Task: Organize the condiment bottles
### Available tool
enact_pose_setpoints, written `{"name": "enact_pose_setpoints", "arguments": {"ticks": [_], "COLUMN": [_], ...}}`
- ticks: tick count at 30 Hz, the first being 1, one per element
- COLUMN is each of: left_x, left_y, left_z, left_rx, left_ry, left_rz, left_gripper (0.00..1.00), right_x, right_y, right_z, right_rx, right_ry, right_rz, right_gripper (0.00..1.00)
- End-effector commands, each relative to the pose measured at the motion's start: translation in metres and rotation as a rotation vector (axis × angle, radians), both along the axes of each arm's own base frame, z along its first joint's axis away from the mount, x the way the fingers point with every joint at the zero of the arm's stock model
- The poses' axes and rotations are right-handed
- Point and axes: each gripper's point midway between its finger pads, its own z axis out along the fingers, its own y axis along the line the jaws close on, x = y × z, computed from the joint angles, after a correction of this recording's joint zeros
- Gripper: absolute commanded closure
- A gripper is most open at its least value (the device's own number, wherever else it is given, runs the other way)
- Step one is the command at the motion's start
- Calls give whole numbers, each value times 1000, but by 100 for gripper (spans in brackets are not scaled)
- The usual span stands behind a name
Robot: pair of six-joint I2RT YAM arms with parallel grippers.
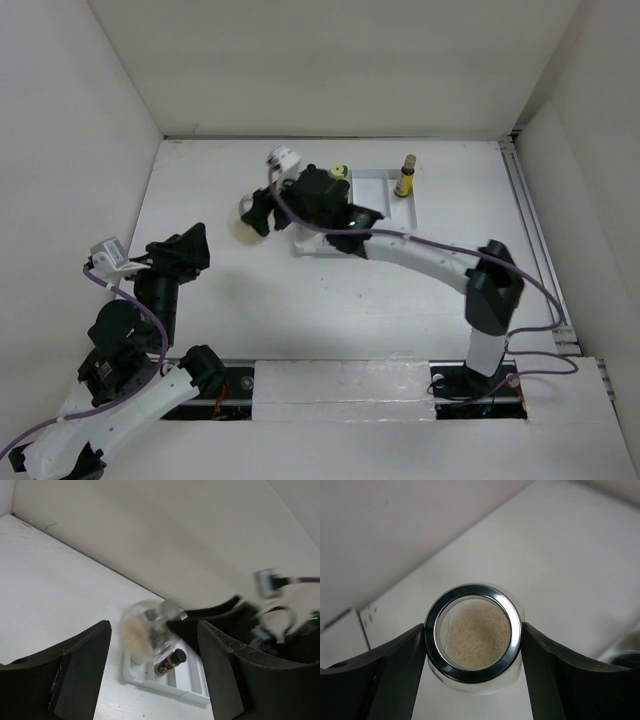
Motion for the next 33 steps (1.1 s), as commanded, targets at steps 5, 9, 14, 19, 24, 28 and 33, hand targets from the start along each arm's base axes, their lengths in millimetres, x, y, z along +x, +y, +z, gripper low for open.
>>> {"name": "enact_pose_setpoints", "arguments": {"ticks": [5, 9, 14, 19, 24, 28, 33], "left_x": [9, 10, 12, 14, 14, 14, 15], "left_y": [-22, -25, -27, -29, -29, -29, -31], "left_z": [3, 4, 2, 1, 1, 1, -1], "left_rx": [55, 56, 63, 70, 70, 70, 77], "left_ry": [15, 13, 21, 27, 27, 27, 34], "left_rz": [-60, -69, -69, -69, -69, -69, -69], "left_gripper": [34, 34, 34, 34, 34, 34, 34], "right_x": [77, 107, 139, 167, 192, 206, 219], "right_y": [-173, -242, -284, -289, -284, -295, -301], "right_z": [141, 127, 101, 68, 33, 9, -8], "right_rx": [326, 273, 212, 172, 134, 104, 90], "right_ry": [-156, -153, -135, -98, -57, -28, 0], "right_rz": [-513, -779, -980, -1079, -1131, -1168, -1156], "right_gripper": [37, 37, 38, 39, 39, 39, 39]}}
